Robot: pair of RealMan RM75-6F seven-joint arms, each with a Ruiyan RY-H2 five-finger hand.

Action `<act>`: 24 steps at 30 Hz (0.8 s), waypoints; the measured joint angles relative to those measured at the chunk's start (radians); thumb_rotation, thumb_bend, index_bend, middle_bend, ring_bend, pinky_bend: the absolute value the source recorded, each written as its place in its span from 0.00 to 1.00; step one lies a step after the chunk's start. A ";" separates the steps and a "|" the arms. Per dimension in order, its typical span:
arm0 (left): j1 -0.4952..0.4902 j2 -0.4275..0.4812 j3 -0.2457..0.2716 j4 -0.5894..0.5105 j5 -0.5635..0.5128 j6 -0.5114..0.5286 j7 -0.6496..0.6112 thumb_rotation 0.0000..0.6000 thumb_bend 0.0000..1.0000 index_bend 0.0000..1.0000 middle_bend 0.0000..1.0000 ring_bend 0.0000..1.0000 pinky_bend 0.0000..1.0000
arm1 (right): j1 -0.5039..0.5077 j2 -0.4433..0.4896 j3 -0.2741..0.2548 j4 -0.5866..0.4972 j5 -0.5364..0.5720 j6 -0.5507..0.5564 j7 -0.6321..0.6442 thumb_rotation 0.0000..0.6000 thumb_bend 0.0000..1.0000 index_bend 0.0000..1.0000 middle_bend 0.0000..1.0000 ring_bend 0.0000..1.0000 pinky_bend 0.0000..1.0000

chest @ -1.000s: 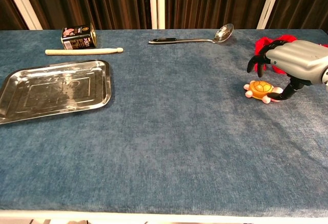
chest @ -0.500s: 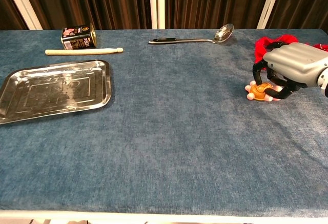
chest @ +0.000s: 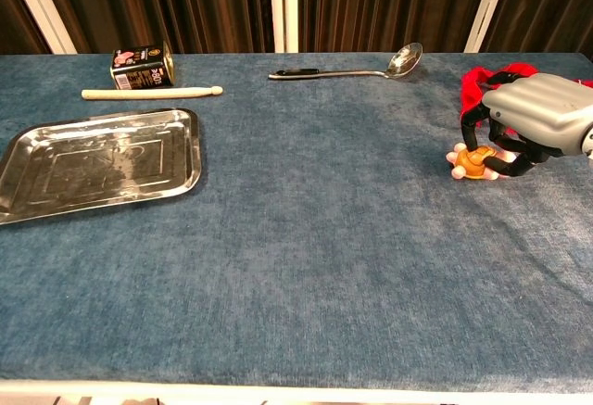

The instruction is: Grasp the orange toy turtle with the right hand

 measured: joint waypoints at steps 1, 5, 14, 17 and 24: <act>0.000 0.000 0.000 0.000 0.000 0.000 0.000 1.00 0.06 0.09 0.04 0.00 0.03 | -0.001 0.003 0.001 -0.004 0.000 0.000 0.002 1.00 0.10 0.39 0.50 0.21 0.00; -0.001 -0.001 0.000 -0.001 -0.001 -0.003 0.002 1.00 0.06 0.09 0.04 0.00 0.03 | -0.005 0.018 0.004 -0.018 -0.005 0.010 0.009 1.00 0.09 0.25 0.36 0.12 0.00; -0.001 0.000 0.000 -0.002 -0.001 -0.003 0.003 1.00 0.06 0.09 0.04 0.00 0.03 | -0.008 0.042 0.000 -0.045 0.006 -0.015 0.009 1.00 0.15 0.23 0.31 0.12 0.00; -0.001 -0.001 0.000 -0.001 -0.003 -0.003 0.001 1.00 0.06 0.09 0.04 0.00 0.03 | -0.005 0.040 -0.001 -0.046 0.011 -0.023 0.004 1.00 0.21 0.24 0.32 0.12 0.00; 0.000 -0.002 0.000 0.003 -0.008 -0.006 -0.003 1.00 0.06 0.09 0.04 0.00 0.03 | -0.001 0.030 -0.002 -0.033 0.004 -0.027 0.004 1.00 0.33 0.44 0.46 0.21 0.00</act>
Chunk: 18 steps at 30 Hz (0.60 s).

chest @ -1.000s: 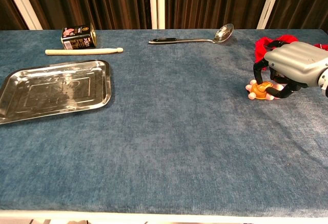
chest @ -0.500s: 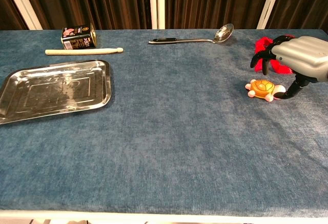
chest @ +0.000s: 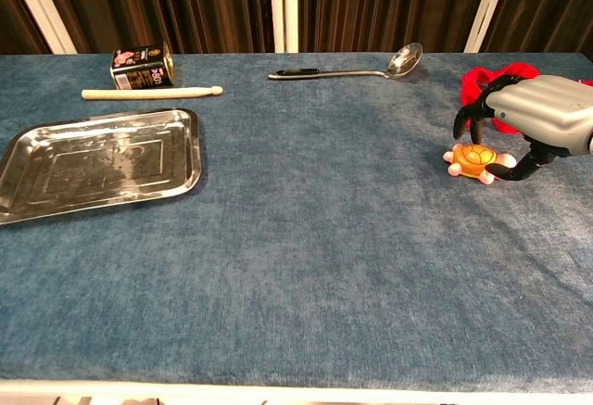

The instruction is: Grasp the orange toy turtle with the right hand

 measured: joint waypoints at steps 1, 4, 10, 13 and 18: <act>0.000 0.000 0.000 0.001 0.000 0.000 -0.001 1.00 0.06 0.09 0.04 0.00 0.03 | 0.000 -0.001 -0.001 0.003 0.000 -0.001 -0.002 1.00 0.34 0.47 0.48 0.23 0.00; 0.000 -0.001 0.000 0.002 0.001 0.001 -0.002 1.00 0.06 0.09 0.04 0.00 0.03 | 0.001 -0.005 -0.006 0.012 0.004 -0.010 -0.017 1.00 0.37 0.56 0.52 0.25 0.00; 0.000 0.000 -0.001 0.002 0.002 0.003 -0.004 1.00 0.06 0.09 0.04 0.00 0.03 | 0.001 -0.022 -0.013 0.030 0.013 -0.019 -0.039 1.00 0.41 0.80 0.69 0.40 0.00; 0.000 0.001 -0.001 0.001 0.003 0.004 -0.004 1.00 0.06 0.09 0.04 0.00 0.03 | -0.002 -0.035 -0.010 0.041 0.005 0.002 -0.038 1.00 0.45 0.96 0.82 0.50 0.02; 0.000 0.002 -0.001 0.001 0.003 0.004 -0.003 1.00 0.06 0.09 0.04 0.00 0.03 | -0.011 -0.057 -0.008 0.071 -0.024 0.044 -0.020 1.00 0.53 1.00 0.93 0.56 0.07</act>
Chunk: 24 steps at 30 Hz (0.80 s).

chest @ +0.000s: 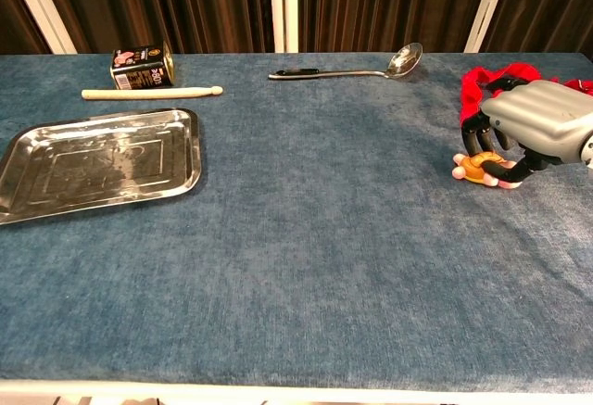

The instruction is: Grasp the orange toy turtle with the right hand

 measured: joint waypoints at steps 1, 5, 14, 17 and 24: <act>0.000 0.000 0.000 0.000 0.000 0.000 0.000 1.00 0.06 0.09 0.04 0.00 0.03 | -0.001 -0.001 0.000 0.003 -0.004 0.003 0.004 1.00 0.52 1.00 0.93 0.55 0.07; -0.001 0.001 -0.001 -0.002 0.002 0.001 0.002 1.00 0.06 0.09 0.04 0.00 0.03 | -0.003 0.008 -0.003 0.000 -0.014 -0.001 0.025 1.00 0.35 0.88 0.81 0.48 0.02; -0.002 0.003 -0.002 -0.010 0.005 0.004 0.010 1.00 0.06 0.09 0.04 0.00 0.03 | 0.001 0.074 0.007 -0.082 0.020 -0.040 0.016 1.00 0.17 0.13 0.12 0.00 0.00; -0.002 0.002 -0.001 -0.011 0.004 0.003 0.013 1.00 0.06 0.09 0.04 0.00 0.03 | -0.001 0.095 0.010 -0.111 0.036 -0.046 0.005 1.00 0.24 0.13 0.16 0.00 0.00; -0.002 0.002 -0.001 -0.012 0.003 0.002 0.015 1.00 0.06 0.09 0.04 0.00 0.03 | -0.009 0.098 0.007 -0.119 0.043 -0.040 0.003 1.00 0.31 0.25 0.32 0.01 0.00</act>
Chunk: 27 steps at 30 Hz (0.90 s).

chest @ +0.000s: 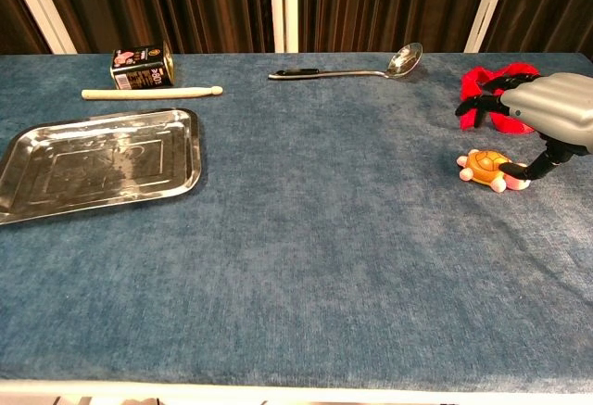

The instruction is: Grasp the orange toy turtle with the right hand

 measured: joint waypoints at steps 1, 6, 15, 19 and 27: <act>0.000 0.000 0.000 0.000 0.000 -0.001 0.000 1.00 0.06 0.09 0.04 0.00 0.03 | -0.001 -0.003 0.000 0.003 0.000 0.001 0.001 1.00 0.32 0.27 0.34 0.02 0.00; 0.000 -0.002 0.000 0.003 -0.003 -0.003 -0.001 1.00 0.06 0.09 0.04 0.00 0.03 | 0.000 -0.023 -0.004 0.032 0.007 -0.009 -0.003 1.00 0.33 0.47 0.48 0.13 0.00; 0.002 -0.003 0.001 0.011 -0.005 -0.003 -0.012 1.00 0.06 0.09 0.04 0.00 0.03 | -0.006 -0.091 0.002 0.101 -0.008 0.043 -0.008 1.00 0.42 0.93 0.79 0.38 0.00; 0.004 -0.004 0.001 0.015 -0.005 -0.001 -0.017 1.00 0.06 0.09 0.04 0.00 0.03 | -0.011 -0.112 0.003 0.132 -0.037 0.073 0.018 1.00 0.48 1.00 0.87 0.44 0.00; 0.003 -0.004 0.001 0.013 -0.002 0.000 -0.015 1.00 0.06 0.09 0.04 0.00 0.03 | -0.014 -0.093 -0.001 0.126 -0.070 0.080 0.054 1.00 0.20 0.58 0.57 0.28 0.00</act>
